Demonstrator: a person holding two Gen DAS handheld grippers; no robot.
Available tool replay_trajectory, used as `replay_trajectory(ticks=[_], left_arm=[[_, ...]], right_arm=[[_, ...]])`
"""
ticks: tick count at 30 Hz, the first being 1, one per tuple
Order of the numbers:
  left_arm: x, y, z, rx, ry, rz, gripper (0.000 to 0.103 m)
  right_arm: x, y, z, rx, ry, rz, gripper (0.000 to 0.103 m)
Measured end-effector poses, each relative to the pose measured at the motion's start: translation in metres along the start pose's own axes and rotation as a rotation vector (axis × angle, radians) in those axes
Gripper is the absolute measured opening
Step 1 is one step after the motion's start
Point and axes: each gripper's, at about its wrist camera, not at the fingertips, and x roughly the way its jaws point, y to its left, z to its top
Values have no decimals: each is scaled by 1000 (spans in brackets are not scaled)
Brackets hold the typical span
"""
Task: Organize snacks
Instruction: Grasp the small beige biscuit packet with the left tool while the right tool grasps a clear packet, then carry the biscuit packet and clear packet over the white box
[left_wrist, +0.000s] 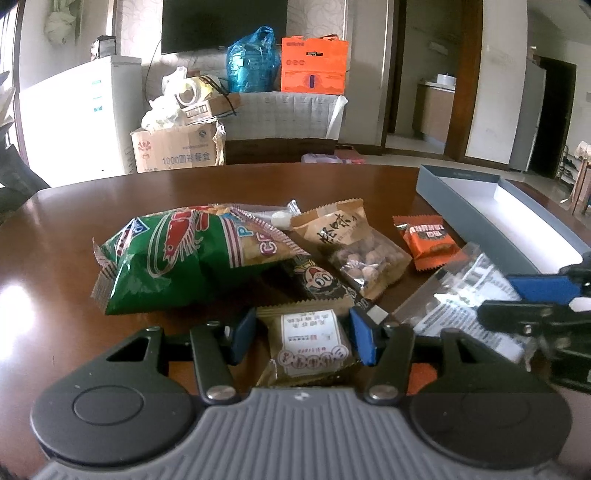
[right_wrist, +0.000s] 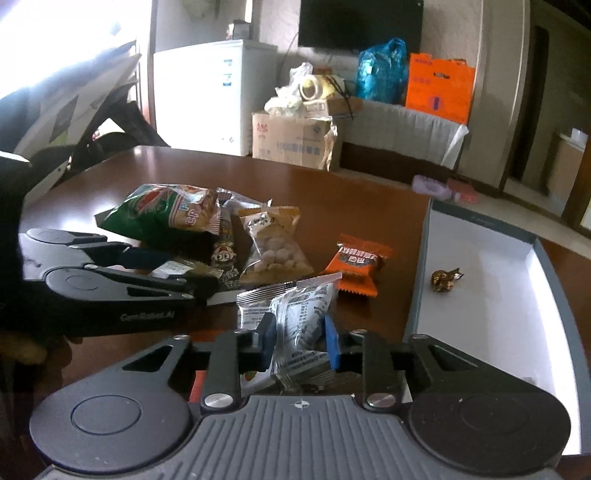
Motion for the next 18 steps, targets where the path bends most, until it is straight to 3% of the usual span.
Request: replay_trajectory(ticks=[7, 18], left_arm=[[-21, -2, 0, -2, -34, -16, 51], [-39, 0, -1, 17, -48, 29, 46]], right_arm=[[-37, 4, 2, -36, -80, -19, 29], [-51, 7, 6, -40, -102, 8, 29]])
